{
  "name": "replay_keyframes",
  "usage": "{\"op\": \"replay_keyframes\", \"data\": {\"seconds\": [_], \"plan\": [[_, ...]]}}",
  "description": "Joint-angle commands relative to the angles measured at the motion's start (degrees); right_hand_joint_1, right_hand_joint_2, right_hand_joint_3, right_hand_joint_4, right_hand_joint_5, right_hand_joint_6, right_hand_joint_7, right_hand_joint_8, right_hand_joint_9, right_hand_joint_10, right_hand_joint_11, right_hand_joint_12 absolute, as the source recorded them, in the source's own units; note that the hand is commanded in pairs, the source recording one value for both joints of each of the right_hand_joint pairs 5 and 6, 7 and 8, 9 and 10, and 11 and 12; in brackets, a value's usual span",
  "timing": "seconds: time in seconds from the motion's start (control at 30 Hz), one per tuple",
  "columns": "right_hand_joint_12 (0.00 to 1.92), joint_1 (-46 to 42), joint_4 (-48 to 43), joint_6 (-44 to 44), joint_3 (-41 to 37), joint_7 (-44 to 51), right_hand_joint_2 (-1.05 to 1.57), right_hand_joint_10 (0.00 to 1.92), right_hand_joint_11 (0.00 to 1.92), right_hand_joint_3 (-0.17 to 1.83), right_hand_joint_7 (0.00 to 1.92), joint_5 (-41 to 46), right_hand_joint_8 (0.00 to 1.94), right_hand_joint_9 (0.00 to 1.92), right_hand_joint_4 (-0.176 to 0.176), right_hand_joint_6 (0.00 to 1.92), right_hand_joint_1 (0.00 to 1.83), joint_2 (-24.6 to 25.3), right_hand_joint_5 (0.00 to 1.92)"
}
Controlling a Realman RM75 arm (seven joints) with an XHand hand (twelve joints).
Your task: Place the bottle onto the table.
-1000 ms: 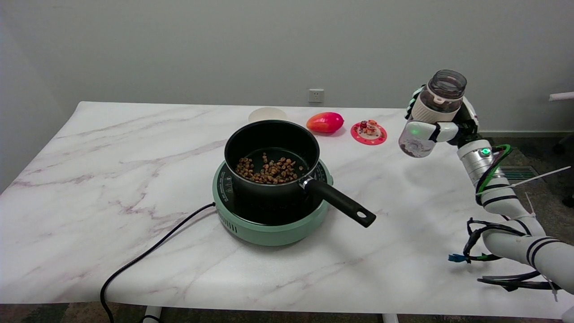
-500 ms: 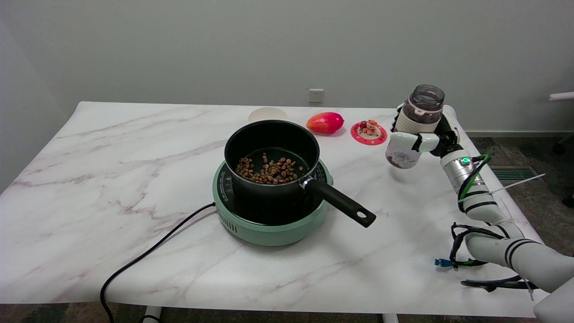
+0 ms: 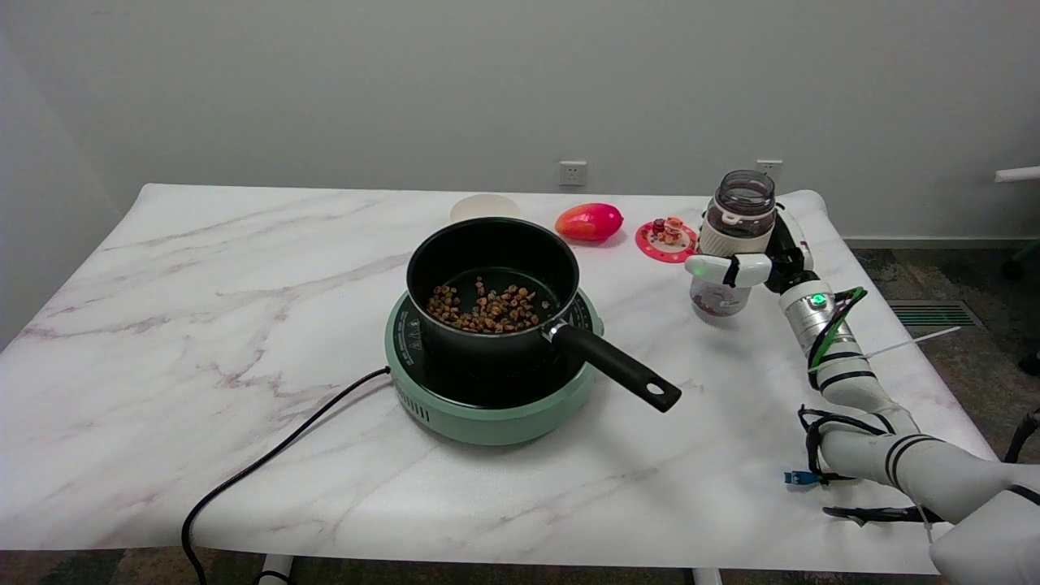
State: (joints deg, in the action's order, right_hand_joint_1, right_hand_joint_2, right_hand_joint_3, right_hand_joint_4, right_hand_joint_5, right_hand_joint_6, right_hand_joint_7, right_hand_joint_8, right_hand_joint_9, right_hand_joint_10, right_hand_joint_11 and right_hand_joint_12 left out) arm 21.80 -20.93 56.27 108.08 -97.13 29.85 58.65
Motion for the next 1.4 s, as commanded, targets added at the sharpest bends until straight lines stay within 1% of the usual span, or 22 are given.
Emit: {"op": "replay_keyframes", "data": {"seconds": [0.03, 0.43, 0.53, 0.6, 0.7, 0.77, 0.87, 0.93, 0.97, 1.0, 1.07, 1.1, 1.2, 1.3, 1.4], "plan": [[1.26, 1.75, 3.14, 0.35, 0.21, 4.75, 1.13, 1.34, 1.26, 0.53, 1.92, 1.51, 1.92, 1.34, 0.000, 1.92, 1.47, 2.69, 1.92], [1.25, 1.26, 3.22, 1.39, -0.82, 4.20, 1.12, 1.34, 1.25, 0.56, 1.92, 1.59, 1.92, 1.34, 0.000, 1.92, 1.46, 2.69, 1.92], [1.24, 0.94, 2.98, 1.54, -0.75, 4.19, 0.98, 1.33, 1.24, 0.64, 1.91, 2.30, 1.91, 1.33, 0.000, 1.87, 1.47, 2.69, 1.87], [1.21, 0.79, 2.98, 1.85, -0.60, 4.19, 0.71, 1.32, 1.21, 0.89, 1.87, 2.77, 1.87, 1.32, 0.000, 1.78, 1.48, 2.69, 1.78], [1.16, 0.63, 2.90, 2.10, -0.82, 4.19, 0.37, 1.30, 1.16, 1.19, 1.82, 2.79, 1.82, 1.30, 0.000, 1.66, 1.47, 2.69, 1.66], [1.12, 0.55, 2.82, 2.18, -0.83, 4.05, 0.18, 1.29, 1.12, 1.34, 1.77, 2.79, 1.77, 1.29, 0.000, 1.58, 1.45, 2.69, 1.58], [0.99, 0.54, 2.73, 2.34, -0.83, 3.81, -0.16, 1.22, 0.99, 1.59, 1.64, 2.79, 1.64, 1.22, 0.000, 1.37, 1.40, 2.61, 1.37], [0.92, 0.46, 2.73, 2.35, -0.83, 3.55, -0.31, 1.19, 0.92, 1.68, 1.58, 2.79, 1.58, 1.19, 0.000, 1.27, 1.37, 2.61, 1.27], [0.84, 0.39, 2.65, 2.35, -0.83, 3.48, -0.42, 1.15, 0.84, 1.69, 1.52, 2.79, 1.52, 1.15, 0.000, 1.16, 1.35, 2.61, 1.16], [0.81, 0.38, 2.65, 2.35, -0.83, 3.47, -0.45, 1.13, 0.81, 1.69, 1.49, 2.79, 1.49, 1.13, 0.000, 1.10, 1.34, 2.61, 1.10], [0.74, 0.31, 2.65, 2.35, -0.83, 3.47, -0.49, 1.07, 0.74, 1.62, 1.41, 2.86, 1.41, 1.07, 0.000, 0.97, 1.33, 2.61, 0.97], [0.70, 0.30, 2.57, 2.35, -0.83, 3.47, -0.53, 1.04, 0.70, 1.57, 1.36, 2.87, 1.36, 1.04, 0.000, 0.87, 1.33, 2.61, 0.87], [0.64, 0.22, 2.57, 2.35, -0.83, 3.47, -0.58, 0.96, 0.64, 1.45, 1.26, 3.50, 1.26, 0.96, 0.000, 0.70, 1.32, 2.61, 0.70], [0.60, 0.06, 2.42, 2.35, -0.83, 3.47, -0.62, 0.89, 0.60, 1.35, 1.18, 3.50, 1.18, 0.89, 0.000, 0.59, 1.32, 2.61, 0.59], [0.59, -0.10, 2.42, 2.19, -0.83, 3.24, -0.63, 0.81, 0.59, 1.30, 1.11, 3.74, 1.11, 0.81, 0.000, 0.57, 1.32, 2.61, 0.57]]}}
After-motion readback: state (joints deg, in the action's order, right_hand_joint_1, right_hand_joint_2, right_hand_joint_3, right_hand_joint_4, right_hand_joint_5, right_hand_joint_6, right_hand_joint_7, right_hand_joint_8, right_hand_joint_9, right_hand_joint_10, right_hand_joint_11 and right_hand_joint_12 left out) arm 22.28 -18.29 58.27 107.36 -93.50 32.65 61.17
